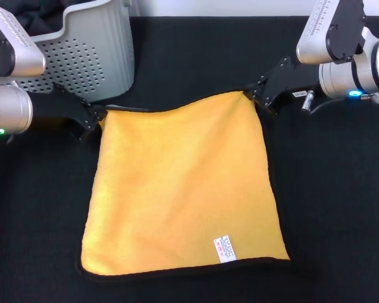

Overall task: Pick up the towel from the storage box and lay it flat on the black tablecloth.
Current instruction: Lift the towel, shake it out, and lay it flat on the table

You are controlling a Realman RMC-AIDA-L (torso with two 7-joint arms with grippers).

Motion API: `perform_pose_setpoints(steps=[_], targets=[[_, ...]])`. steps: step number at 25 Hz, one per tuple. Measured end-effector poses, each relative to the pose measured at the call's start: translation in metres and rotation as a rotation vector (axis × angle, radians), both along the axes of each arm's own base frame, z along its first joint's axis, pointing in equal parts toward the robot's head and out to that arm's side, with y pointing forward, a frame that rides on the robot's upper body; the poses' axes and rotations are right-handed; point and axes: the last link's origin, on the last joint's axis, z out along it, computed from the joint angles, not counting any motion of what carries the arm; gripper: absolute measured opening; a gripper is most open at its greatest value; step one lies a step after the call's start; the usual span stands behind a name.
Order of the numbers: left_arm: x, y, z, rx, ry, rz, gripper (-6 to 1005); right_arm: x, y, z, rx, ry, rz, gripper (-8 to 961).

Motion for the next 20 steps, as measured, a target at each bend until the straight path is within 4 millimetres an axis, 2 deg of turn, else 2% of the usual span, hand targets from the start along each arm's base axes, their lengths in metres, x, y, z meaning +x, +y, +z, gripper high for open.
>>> perform_pose_setpoints(steps=[20], targets=[[-0.0030,0.0013,0.0026,0.017,-0.008,0.038,104,-0.0022,0.0032,0.0029,0.020,0.027,-0.029,29]])
